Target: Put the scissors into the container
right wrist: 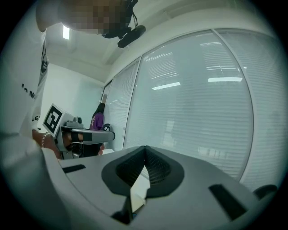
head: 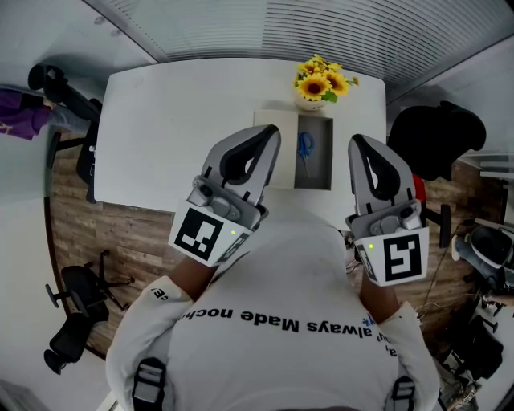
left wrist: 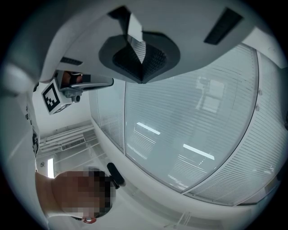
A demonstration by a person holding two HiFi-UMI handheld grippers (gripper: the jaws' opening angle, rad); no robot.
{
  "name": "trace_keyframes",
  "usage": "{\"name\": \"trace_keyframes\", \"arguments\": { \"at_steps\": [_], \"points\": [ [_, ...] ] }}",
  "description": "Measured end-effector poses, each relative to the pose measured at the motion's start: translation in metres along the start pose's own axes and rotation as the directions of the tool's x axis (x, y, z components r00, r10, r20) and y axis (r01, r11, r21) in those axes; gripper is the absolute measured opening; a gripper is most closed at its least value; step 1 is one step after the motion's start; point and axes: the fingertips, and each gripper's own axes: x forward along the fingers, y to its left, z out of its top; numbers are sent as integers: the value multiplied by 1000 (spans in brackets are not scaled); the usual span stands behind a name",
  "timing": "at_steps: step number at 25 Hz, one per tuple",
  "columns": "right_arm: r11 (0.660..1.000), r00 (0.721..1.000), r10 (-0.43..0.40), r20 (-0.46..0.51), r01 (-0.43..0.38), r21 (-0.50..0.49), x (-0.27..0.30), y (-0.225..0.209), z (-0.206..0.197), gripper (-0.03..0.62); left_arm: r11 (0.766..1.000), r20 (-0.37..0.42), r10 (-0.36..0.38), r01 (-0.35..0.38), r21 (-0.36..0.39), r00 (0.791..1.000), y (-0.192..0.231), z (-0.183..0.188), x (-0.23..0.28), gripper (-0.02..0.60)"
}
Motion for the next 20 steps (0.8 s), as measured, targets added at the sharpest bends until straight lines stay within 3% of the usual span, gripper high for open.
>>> {"name": "trace_keyframes", "arguments": {
  "at_steps": [20],
  "points": [
    [1000, 1000, -7, -1, 7, -2, -1, -1, 2, 6, 1000, 14, 12, -12, 1, 1000, 2, 3, -1, 20]
  ]
}}
